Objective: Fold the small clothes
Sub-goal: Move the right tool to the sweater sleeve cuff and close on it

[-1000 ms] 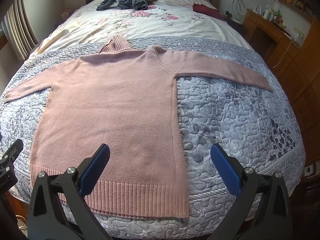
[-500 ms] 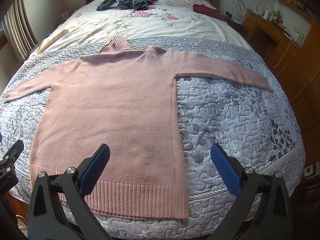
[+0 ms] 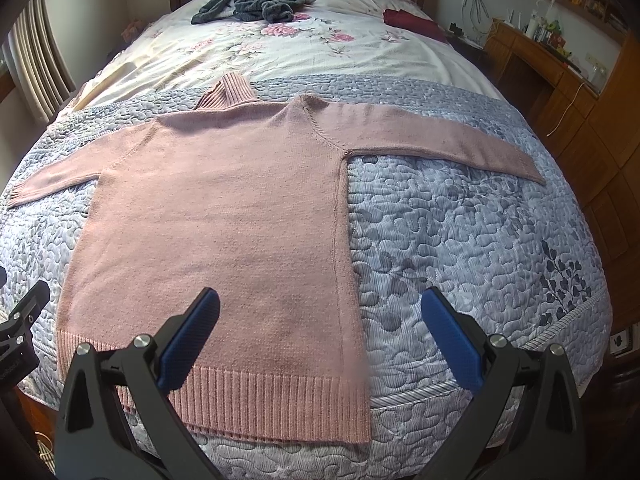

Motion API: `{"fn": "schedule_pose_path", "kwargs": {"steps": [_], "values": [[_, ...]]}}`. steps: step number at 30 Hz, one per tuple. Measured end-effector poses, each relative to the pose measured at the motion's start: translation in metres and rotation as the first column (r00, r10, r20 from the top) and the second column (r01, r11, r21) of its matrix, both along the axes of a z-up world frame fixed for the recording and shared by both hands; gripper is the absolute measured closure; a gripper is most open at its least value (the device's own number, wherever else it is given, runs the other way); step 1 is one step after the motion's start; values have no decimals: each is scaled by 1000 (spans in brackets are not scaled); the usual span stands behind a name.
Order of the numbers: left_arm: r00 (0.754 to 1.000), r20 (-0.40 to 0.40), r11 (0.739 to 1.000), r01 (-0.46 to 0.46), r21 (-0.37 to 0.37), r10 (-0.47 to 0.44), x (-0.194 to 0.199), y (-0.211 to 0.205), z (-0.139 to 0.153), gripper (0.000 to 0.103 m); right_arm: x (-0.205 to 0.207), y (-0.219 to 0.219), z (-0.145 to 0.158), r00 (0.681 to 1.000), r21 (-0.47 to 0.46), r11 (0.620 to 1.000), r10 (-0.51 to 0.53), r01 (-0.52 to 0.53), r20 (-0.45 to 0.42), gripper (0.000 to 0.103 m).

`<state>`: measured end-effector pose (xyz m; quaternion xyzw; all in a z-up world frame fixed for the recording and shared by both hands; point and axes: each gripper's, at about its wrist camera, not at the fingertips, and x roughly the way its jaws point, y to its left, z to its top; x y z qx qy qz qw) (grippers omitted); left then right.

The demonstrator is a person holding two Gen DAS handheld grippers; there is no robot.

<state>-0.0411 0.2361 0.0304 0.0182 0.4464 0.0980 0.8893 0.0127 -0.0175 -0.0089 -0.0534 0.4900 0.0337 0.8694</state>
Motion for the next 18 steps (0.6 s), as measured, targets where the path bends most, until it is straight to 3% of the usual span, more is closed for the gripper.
{"fn": "schedule_pose_path", "kwargs": {"steps": [4, 7, 10, 13, 18], "values": [[998, 27, 997, 56, -50, -55, 16, -12, -7, 4, 12, -17, -4, 999, -11, 1000, 7, -6, 34, 3], [995, 19, 993, 99, -70, -98, 49, -31, -14, 4, 44, -58, -7, 999, 40, 999, -3, 1, 36, 3], [994, 17, 993, 109, -49, -108, 99, -54, -21, 4, 100, -126, -13, 993, 31, 993, -113, 112, 21, 3], [995, -3, 993, 100, -68, -100, 159, -78, -31, 4, 167, -204, -28, 973, -50, 971, -233, 233, 9, 3], [994, 29, 993, 111, -47, -110, 247, -128, -46, 4, 257, -333, -68, 906, -35, 915, -404, 403, -127, 4]]}}
